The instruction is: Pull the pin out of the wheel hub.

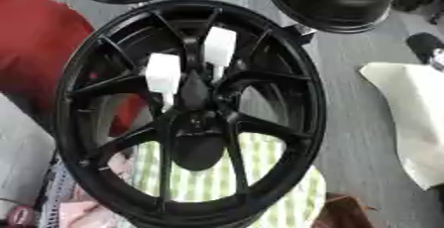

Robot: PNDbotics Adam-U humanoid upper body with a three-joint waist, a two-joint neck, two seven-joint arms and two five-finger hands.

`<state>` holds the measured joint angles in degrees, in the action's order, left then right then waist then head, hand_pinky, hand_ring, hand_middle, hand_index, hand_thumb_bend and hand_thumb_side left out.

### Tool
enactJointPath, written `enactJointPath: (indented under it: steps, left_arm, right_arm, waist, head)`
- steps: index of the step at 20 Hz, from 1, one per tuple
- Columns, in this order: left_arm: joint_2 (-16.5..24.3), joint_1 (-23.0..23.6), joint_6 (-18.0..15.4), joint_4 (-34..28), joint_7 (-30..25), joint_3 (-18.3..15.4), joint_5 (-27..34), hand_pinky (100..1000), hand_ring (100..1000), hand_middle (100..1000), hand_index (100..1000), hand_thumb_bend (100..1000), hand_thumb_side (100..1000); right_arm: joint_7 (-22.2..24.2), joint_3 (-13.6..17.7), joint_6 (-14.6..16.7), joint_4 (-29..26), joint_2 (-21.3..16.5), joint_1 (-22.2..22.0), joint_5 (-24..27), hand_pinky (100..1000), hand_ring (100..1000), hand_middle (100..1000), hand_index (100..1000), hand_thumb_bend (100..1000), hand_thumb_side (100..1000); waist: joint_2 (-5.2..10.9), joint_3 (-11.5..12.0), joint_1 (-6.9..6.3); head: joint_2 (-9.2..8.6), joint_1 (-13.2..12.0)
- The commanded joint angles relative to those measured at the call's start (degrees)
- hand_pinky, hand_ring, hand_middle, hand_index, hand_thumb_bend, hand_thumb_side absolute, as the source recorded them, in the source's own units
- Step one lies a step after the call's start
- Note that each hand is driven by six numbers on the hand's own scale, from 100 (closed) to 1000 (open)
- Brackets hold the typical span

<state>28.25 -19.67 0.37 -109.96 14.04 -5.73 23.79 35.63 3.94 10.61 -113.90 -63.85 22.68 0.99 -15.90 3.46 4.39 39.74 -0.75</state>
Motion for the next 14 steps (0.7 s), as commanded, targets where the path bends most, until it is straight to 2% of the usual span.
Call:
enactJointPath:
  steps: [1,9,14]
  left_arm:
    - [1.4,-0.51,0.03,-0.66,-0.32,0.11,-0.05,822,755,595,788,186,492]
    - [1.58,-0.97,0.27,-0.68,-0.9,0.64,0.03,822,755,595,788,183,495]
    - [1.54,-1.27,0.48,-0.65,-1.3,1.02,0.13,822,755,595,788,180,497]
  right_arm:
    - [4.82,-0.77,1.36,-0.7,-3.73,2.42,1.92,805,775,752,812,153,413]
    - [14.92,-5.46,3.27,-0.7,-5.19,9.95,3.02,823,800,777,827,130,407]
    - [16.3,-10.19,3.96,-0.7,-4.82,14.13,2.62,824,800,780,828,132,399]
  waist:
    - [1.18,0.18,-0.05]
    - [0.9,1.25,0.55]
    - [0.73,1.98,0.95]
  head:
    - [0.16,0.26]
    - [-0.07,1.07]
    - [-0.32,1.7]
